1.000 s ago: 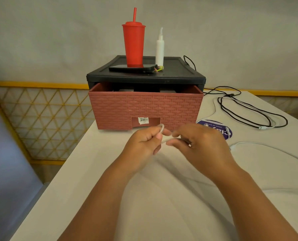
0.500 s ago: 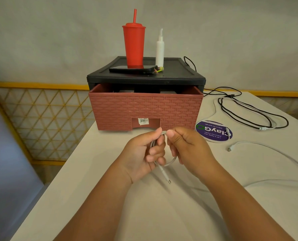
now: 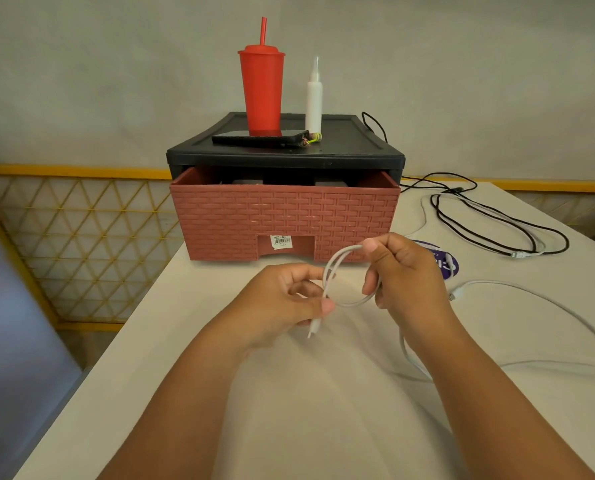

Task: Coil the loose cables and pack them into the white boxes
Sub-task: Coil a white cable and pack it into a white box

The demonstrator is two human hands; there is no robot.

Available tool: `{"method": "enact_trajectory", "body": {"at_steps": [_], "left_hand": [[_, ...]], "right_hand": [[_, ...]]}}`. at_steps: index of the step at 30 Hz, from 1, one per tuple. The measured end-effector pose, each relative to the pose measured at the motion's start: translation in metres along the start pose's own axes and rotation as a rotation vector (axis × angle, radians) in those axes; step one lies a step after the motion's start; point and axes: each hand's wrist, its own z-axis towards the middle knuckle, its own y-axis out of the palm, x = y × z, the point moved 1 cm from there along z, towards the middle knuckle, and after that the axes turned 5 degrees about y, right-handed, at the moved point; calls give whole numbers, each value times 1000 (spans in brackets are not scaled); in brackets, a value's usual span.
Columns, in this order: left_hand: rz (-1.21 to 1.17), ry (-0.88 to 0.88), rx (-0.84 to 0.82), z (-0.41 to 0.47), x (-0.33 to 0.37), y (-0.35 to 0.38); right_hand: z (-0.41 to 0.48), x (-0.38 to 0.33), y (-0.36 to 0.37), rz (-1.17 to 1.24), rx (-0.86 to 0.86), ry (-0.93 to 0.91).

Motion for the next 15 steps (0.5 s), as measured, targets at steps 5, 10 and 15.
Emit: {"method": "enact_trajectory", "body": {"at_steps": [5, 10, 15], "left_hand": [[437, 221, 359, 6, -3, -8], [-298, 121, 403, 5, 4, 4], [-925, 7, 201, 3, 13, 15]], "right_hand": [[-2, -1, 2, 63, -48, 99], [-6, -5, 7, 163, -153, 66], [-6, -4, 7, 251, -192, 103]]}}
